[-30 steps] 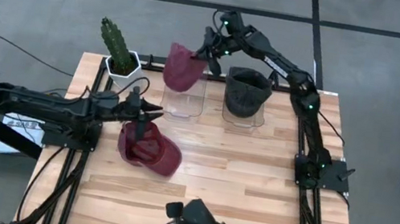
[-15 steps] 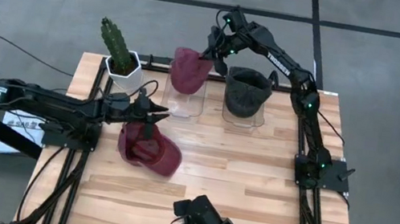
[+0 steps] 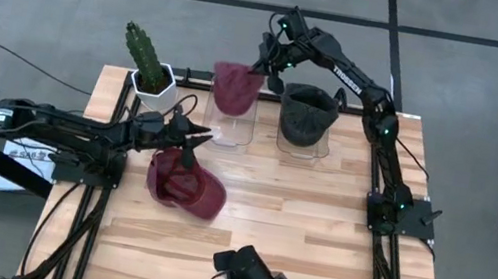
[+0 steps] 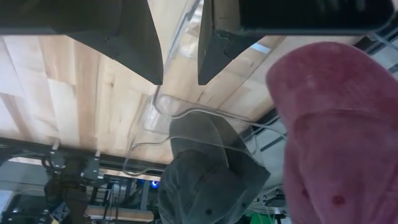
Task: Pick & Place hat
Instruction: Put the right red cap into the transparent bin
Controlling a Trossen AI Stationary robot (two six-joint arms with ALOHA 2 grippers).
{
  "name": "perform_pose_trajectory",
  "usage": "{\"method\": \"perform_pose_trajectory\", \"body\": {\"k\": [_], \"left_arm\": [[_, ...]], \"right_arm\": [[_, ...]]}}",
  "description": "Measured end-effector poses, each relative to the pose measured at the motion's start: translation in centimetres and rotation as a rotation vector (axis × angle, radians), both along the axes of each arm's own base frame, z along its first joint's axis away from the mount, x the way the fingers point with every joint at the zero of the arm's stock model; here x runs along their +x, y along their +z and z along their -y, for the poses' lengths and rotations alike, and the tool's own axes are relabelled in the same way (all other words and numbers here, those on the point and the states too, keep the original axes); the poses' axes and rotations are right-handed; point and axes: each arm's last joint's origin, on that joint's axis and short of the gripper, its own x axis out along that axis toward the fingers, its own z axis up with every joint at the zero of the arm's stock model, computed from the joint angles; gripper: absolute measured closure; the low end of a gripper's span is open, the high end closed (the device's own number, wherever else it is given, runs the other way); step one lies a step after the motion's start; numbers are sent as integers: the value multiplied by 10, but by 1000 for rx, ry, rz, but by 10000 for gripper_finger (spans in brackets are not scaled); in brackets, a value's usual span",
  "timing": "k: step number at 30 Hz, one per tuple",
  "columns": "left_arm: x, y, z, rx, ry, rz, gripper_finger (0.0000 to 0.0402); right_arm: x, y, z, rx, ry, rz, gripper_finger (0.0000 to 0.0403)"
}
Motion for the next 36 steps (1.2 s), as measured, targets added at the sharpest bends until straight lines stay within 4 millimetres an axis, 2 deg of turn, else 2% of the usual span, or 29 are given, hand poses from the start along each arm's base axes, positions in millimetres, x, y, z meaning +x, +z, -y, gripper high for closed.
{"method": "perform_pose_trajectory", "body": {"k": [11,15,23,28,32,36], "left_arm": [[0,0,-1,0,4,1,304],[0,0,-1,0,4,1,304],[0,1,0,-12,4,11,304],[0,1,0,-24,3,16,304],[0,1,0,-26,4,17,304],[0,1,0,-26,4,17,304]], "right_arm": [[16,-1,-18,-65,-35,-52,403],[22,-1,-21,-93,-98,-68,403],[31,-35,2,-55,-207,-97,403],[26,-36,8,-38,-213,-99,398],[26,-36,6,-23,-195,-98,370],[25,-36,2,-41,-160,-119,312]]}}
